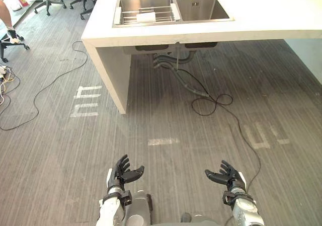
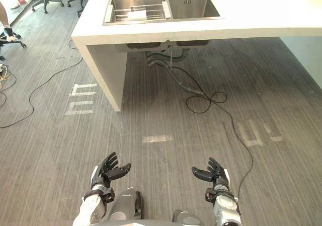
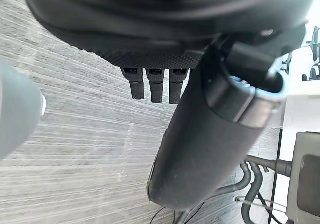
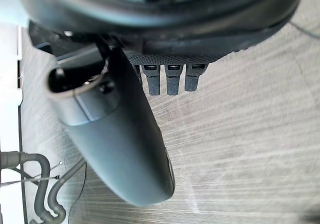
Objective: Walk over to the sink, pick up the cup, carry it to the dishwasher, place the cup inside the dishwasher, then close the dishwasher door
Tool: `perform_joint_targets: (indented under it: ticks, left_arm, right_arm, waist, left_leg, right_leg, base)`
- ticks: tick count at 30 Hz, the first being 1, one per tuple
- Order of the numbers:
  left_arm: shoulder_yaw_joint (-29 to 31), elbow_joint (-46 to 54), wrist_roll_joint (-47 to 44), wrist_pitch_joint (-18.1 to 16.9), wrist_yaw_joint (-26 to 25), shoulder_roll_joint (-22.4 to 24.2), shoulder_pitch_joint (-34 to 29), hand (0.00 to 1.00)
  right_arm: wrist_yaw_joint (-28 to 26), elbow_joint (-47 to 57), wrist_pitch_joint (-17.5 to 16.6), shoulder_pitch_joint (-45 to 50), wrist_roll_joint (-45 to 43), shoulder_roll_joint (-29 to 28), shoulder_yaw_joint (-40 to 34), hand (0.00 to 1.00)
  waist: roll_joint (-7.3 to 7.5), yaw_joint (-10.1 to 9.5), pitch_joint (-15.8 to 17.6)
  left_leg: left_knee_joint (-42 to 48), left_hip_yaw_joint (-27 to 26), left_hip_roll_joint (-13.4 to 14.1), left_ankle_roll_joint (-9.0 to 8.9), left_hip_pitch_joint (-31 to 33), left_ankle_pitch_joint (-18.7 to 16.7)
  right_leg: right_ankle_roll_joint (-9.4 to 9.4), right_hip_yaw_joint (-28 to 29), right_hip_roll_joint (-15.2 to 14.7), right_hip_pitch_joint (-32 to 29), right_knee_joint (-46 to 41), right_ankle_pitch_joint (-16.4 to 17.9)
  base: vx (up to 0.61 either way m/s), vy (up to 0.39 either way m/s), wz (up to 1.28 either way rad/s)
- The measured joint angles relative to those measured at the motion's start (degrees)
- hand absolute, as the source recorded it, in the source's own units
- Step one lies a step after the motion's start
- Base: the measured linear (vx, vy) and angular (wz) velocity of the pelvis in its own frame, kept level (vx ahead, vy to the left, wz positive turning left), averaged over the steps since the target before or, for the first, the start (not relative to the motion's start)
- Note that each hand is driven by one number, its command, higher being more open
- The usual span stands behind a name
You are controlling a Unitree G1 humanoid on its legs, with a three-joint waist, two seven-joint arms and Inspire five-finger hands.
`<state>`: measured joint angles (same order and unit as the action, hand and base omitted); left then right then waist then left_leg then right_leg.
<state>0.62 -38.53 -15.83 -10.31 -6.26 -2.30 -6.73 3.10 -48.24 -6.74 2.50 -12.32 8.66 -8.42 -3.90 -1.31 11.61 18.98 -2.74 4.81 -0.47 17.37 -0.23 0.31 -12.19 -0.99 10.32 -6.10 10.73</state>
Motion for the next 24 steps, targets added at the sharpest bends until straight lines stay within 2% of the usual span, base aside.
perform_joint_targets:
  ticks: [1,2,4,5,6,8,9,10,11,12,13,14,16,17,18,21,22,23,24]
  left_arm:
    - [0.0,0.0,0.0,0.0,-0.1,-0.4,0.1,0.90]
    - [0.0,-0.3,0.0,0.0,0.0,-0.8,0.4,0.90]
    - [0.0,-0.6,0.0,0.1,0.0,-0.8,-0.3,0.90]
    - [0.0,-0.8,0.0,0.1,0.0,-0.8,-0.8,0.90]
    - [0.0,-1.0,0.0,0.1,0.0,-1.1,-1.5,0.90]
    - [-1.0,-1.0,0.0,0.1,0.0,-2.6,-2.6,0.90]
    - [-1.5,-1.2,0.0,0.2,0.0,-3.4,-2.8,0.90]
    - [-1.7,-1.3,0.0,0.1,0.0,-3.7,-2.8,0.90]
    - [-2.1,-1.8,0.0,0.1,0.0,-4.4,-2.2,0.90]
    - [-2.2,-2.1,-0.1,0.1,0.0,-4.5,-1.6,0.90]
    - [-2.1,-2.1,-0.2,0.1,0.0,-4.5,-1.4,0.90]
    - [-2.1,-2.1,-0.5,0.1,0.0,-4.3,-0.8,0.90]
    - [-2.0,-2.0,-0.6,0.1,0.0,-4.3,-0.1,0.90]
    - [-2.0,-2.1,-1.0,0.0,0.0,-4.9,-0.2,0.90]
    - [-2.0,-2.6,-1.1,0.3,-0.1,-3.7,-0.1,0.90]
    - [-2.2,-1.3,-1.0,0.2,0.0,-2.0,-0.4,0.90]
    - [-2.2,0.3,-1.0,0.2,0.1,-1.4,-0.2,0.90]
    - [-2.3,2.4,-1.0,0.3,0.1,-1.0,-0.4,0.90]
    - [-2.7,7.1,-1.0,0.2,0.1,-0.3,-1.1,0.90]
  right_arm:
    - [-0.1,-0.1,0.0,0.0,0.0,-0.4,0.0,0.90]
    - [-0.3,-0.1,-0.1,-0.2,0.2,-0.6,0.2,0.90]
    - [-0.3,-0.2,-0.1,-0.3,0.2,-0.8,0.2,0.90]
    - [-0.3,-0.5,-0.1,-0.7,0.3,-0.8,0.3,0.90]
    - [-0.5,-0.9,0.0,-0.8,0.4,-1.0,0.8,0.90]
    - [-0.7,-0.9,0.0,-0.1,1.1,-1.5,2.5,0.90]
    - [-0.7,-0.9,0.0,0.4,1.3,-2.1,3.0,0.90]
    - [-0.8,-0.9,0.0,0.5,1.3,-2.2,3.2,0.90]
    - [-0.8,-0.9,0.1,0.5,1.3,-2.1,3.9,0.90]
    - [-0.7,-0.9,0.1,0.2,1.3,-2.0,4.2,0.90]
    - [-0.8,-0.9,0.1,0.1,1.3,-2.0,4.2,0.90]
    - [-0.8,-0.9,0.1,0.1,1.3,-1.9,4.3,0.90]
    - [-0.9,-0.9,0.1,0.1,1.3,-2.0,4.3,0.90]
    - [-0.9,-0.9,0.1,0.8,1.3,-2.0,4.4,0.90]
    - [-0.7,-1.2,0.1,1.7,1.3,-0.9,4.3,0.90]
    - [-0.5,-0.7,0.0,1.1,1.3,0.2,3.6,0.90]
    - [-0.6,-0.7,0.0,1.1,1.3,0.5,3.3,0.90]
    - [-0.5,-0.7,-0.1,1.6,1.3,0.3,2.7,0.90]
    - [-0.5,-0.6,-0.1,2.8,1.3,0.2,2.5,0.90]
  waist:
    - [1.17,-0.21,-0.1]
    - [2.22,-0.91,0.1]
    - [2.88,-1.74,-0.1]
    - [2.82,-1.82,-0.2]
    - [2.79,-1.78,-0.2]
    - [3.64,-1.22,0.2]
    - [4.07,-0.84,-0.1]
    - [4.28,-0.76,-0.2]
    - [4.57,-0.34,-0.4]
    - [4.64,0.24,-0.5]
    - [4.54,0.59,-0.5]
    - [4.10,1.07,-0.3]
    - [3.56,1.20,0.0]
    - [4.17,1.37,-0.2]
    - [2.76,1.81,-0.7]
    - [1.31,2.09,-1.6]
    - [0.82,2.60,-1.3]
    - [0.79,2.62,-1.3]
    - [0.70,2.32,-1.2]
  left_leg:
    - [-0.4,-0.5,-1.2,0.82,-0.1,-0.4]
    - [0.1,-1.6,-2.6,2.06,-0.1,-2.3]
    - [2.3,-3.6,-4.3,3.33,-0.4,-5.5]
    - [2.9,-4.5,-4.9,3.63,-1.2,-7.0]
    - [2.4,-5.3,-5.2,3.91,-3.3,-8.3]
    - [0.8,-5.6,-6.1,4.49,-8.2,-10.1]
    - [0.8,-5.3,-6.1,4.68,-10.5,-11.6]
    - [0.6,-5.1,-6.1,5.08,-11.5,-12.0]
    - [0.0,-4.7,-6.0,4.85,-13.4,-12.6]
    - [-0.9,-3.9,-5.6,4.17,-15.0,-12.7]
    - [-1.4,-3.5,-5.2,3.94,-15.6,-12.8]
    - [-2.2,-2.7,-3.9,3.56,-16.9,-13.0]
    - [-3.0,-1.7,-1.3,1.70,-19.0,-13.9]
    - [-2.9,-0.9,-0.9,-0.74,-20.4,-15.3]
    - [-3.1,0.7,1.1,-2.30,-21.7,-16.6]
    - [-2.6,1.2,3.1,-3.60,-21.5,-15.4]
    - [0.2,2.1,4.0,-4.34,-21.0,-14.9]
    - [4.4,2.8,4.5,-5.27,-19.8,-14.4]
    - [13.8,3.8,5.3,-6.74,-17.1,-12.0]
  right_leg:
    - [0.86,0.5,-1.1,-0.1,-0.1,0.7]
    - [1.78,0.8,-3.0,-0.4,-1.1,1.9]
    - [3.49,3.2,-5.9,-1.4,-4.8,4.1]
    - [4.77,5.3,-7.1,-3.0,-9.5,5.1]
    - [5.70,7.6,-8.1,-5.9,-18.0,5.4]
    - [10.67,9.0,-9.8,-10.4,-32.8,2.8]
    - [9.72,8.6,-10.6,-13.5,-40.4,3.4]
    - [8.89,8.1,-10.7,-15.0,-42.7,4.5]
    - [7.04,6.3,-10.9,-18.0,-44.1,6.2]
    - [4.90,4.5,-10.7,-20.8,-42.5,7.4]
    - [4.05,3.8,-10.1,-22.2,-40.9,7.9]
    - [3.28,3.3,-8.3,-25.0,-36.3,8.2]
    - [3.06,3.2,-5.4,-27.8,-25.6,6.0]
    - [2.34,3.6,-4.5,-27.2,-16.5,-4.1]
    - [1.56,2.7,-3.1,-25.7,-15.8,-7.6]
    - [0.00,1.9,-1.1,-25.1,-15.4,-5.3]
    - [-0.51,0.6,-0.5,-23.0,-14.2,-4.7]
    - [-0.75,-0.3,-0.2,-20.8,-12.7,-4.3]
    - [-1.05,-1.6,0.4,-16.1,-9.5,-4.1]
  base:
    - [0.38,0.216,-0.02]
    - [0.31,0.148,-0.11]
    - [0.32,0.156,-0.28]
    - [0.33,0.166,-0.34]
    - [0.33,0.150,-0.29]
    - [0.40,0.093,-0.11]
    - [0.38,0.039,0.04]
    - [0.36,0.001,0.12]
    - [0.35,-0.046,0.22]
    - [0.35,-0.079,0.27]
    - [0.36,-0.135,0.32]
    - [0.37,-0.188,0.30]
    - [0.37,-0.213,0.31]
    - [0.50,-0.300,0.36]
    - [0.50,-0.296,0.31]
    - [0.38,-0.234,0.07]
    - [0.29,-0.203,0.32]
    - [0.31,-0.213,0.56]
    - [0.23,-0.150,0.45]
